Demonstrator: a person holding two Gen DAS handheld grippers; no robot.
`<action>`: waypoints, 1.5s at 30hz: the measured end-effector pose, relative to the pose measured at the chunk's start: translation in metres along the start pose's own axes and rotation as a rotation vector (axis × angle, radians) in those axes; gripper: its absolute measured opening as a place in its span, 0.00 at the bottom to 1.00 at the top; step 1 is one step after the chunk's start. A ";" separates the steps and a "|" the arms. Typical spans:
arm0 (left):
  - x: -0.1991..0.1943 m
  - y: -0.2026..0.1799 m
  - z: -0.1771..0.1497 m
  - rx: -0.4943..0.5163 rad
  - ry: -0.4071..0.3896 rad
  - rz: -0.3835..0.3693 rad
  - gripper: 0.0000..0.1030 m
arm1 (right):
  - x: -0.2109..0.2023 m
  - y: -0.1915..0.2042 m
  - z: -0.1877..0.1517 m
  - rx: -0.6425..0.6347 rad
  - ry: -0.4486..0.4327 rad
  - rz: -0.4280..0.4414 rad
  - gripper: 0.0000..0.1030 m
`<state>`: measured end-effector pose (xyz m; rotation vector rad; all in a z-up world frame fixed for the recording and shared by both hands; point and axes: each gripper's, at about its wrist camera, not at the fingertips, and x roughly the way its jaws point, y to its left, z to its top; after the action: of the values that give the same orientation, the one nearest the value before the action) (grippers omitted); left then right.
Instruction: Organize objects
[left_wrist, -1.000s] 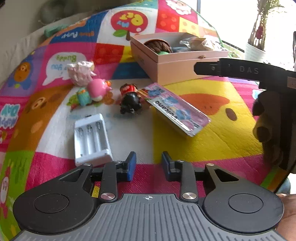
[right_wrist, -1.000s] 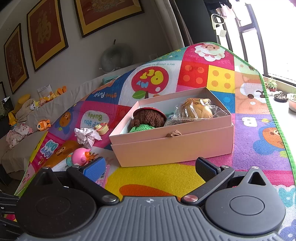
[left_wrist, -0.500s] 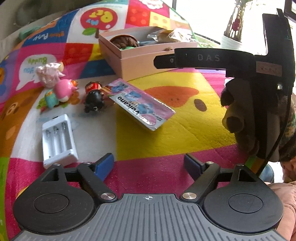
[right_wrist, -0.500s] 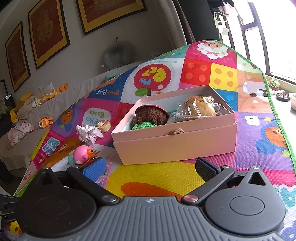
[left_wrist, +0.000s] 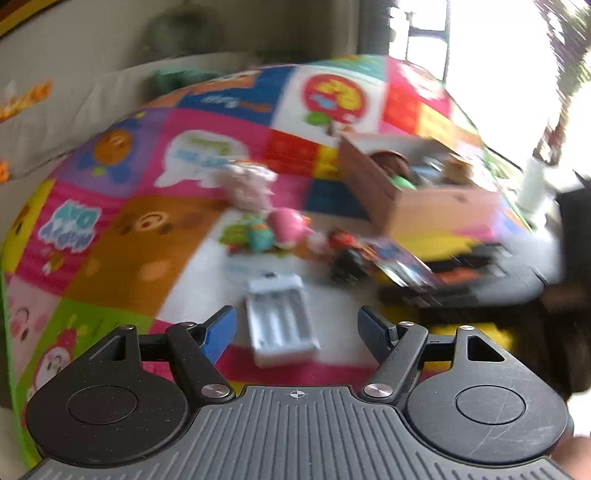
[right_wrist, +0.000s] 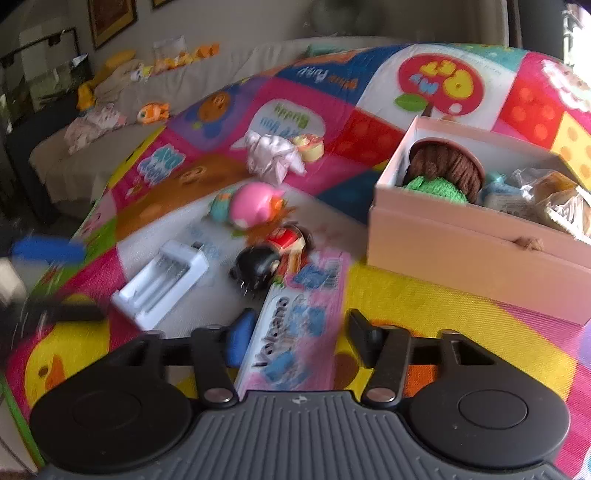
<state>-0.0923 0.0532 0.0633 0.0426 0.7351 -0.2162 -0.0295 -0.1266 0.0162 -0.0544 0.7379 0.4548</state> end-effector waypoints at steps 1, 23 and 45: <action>0.008 0.004 0.003 -0.028 0.013 0.002 0.75 | -0.004 0.000 -0.003 -0.006 0.000 -0.009 0.44; 0.043 -0.005 0.000 -0.005 0.025 -0.051 0.51 | -0.081 -0.034 -0.022 -0.058 -0.071 -0.058 0.42; 0.114 -0.090 0.115 -0.094 -0.118 -0.319 0.49 | -0.132 -0.123 -0.015 0.182 -0.226 -0.241 0.42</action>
<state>0.0470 -0.0681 0.0750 -0.1764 0.6311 -0.4840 -0.0731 -0.2911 0.0786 0.0770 0.5392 0.1594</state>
